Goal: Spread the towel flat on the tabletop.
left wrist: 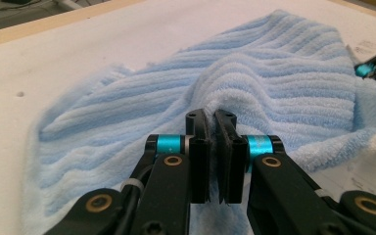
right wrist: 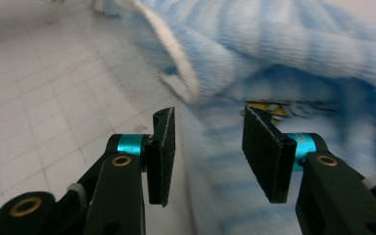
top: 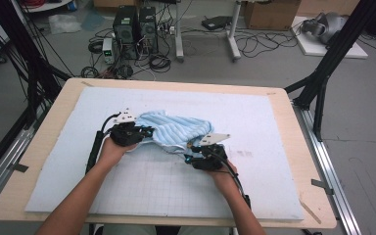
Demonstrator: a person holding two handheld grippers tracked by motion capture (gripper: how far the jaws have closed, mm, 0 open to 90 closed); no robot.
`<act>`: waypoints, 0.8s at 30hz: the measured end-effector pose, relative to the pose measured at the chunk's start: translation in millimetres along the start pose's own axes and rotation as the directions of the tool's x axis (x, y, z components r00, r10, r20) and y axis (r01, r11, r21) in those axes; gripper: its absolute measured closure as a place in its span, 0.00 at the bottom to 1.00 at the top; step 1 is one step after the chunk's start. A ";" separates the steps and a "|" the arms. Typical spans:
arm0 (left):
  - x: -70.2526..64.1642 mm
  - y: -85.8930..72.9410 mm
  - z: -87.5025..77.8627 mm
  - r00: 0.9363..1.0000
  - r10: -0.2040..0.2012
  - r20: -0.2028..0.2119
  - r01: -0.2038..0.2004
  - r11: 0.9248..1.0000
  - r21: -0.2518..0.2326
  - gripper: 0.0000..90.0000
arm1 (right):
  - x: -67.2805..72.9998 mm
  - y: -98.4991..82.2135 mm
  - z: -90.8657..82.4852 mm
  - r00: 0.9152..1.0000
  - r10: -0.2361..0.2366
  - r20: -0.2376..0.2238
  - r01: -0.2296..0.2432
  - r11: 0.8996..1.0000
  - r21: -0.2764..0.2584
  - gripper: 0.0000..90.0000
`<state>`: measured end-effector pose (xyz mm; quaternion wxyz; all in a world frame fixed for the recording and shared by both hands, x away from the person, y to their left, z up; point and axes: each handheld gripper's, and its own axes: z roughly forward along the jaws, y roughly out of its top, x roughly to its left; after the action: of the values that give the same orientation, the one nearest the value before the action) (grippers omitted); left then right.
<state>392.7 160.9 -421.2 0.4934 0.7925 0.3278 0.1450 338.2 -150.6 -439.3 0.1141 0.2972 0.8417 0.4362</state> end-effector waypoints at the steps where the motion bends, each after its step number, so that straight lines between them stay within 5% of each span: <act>1: 1.2 0.0 -0.8 1.000 -0.007 -0.009 0.007 1.000 -0.003 0.94 | 2.6 1.2 5.7 1.000 -0.003 -0.007 0.003 1.000 0.016 0.64; 7: 13.6 -1.0 -6.0 0.997 -0.040 -0.064 0.039 0.999 -0.012 0.94 | 10.8 4.8 22.8 0.997 -0.072 0.015 0.070 0.994 0.081 0.90; 12: 26.6 -2.2 -11.2 0.991 -0.062 -0.115 0.061 0.998 -0.016 0.94 | 7.9 2.3 14.7 0.993 -0.070 -0.095 0.080 0.992 0.100 0.95; 20: 43.2 -8.2 -16.3 0.974 -0.118 -0.194 0.115 0.993 -0.024 0.94 | 21.0 -11.3 -3.8 0.940 -0.117 -0.320 0.161 0.980 0.115 0.96; 24: 47.4 -10.0 -16.6 0.965 -0.126 -0.231 0.124 0.992 -0.023 0.94 | 29.2 -17.4 -11.0 0.894 -0.135 -0.427 0.200 0.973 0.111 0.96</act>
<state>415.0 206.8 -426.7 0.4632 0.7457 0.4321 0.2065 303.0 -148.2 -444.7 -0.0539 0.1311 0.8999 0.4125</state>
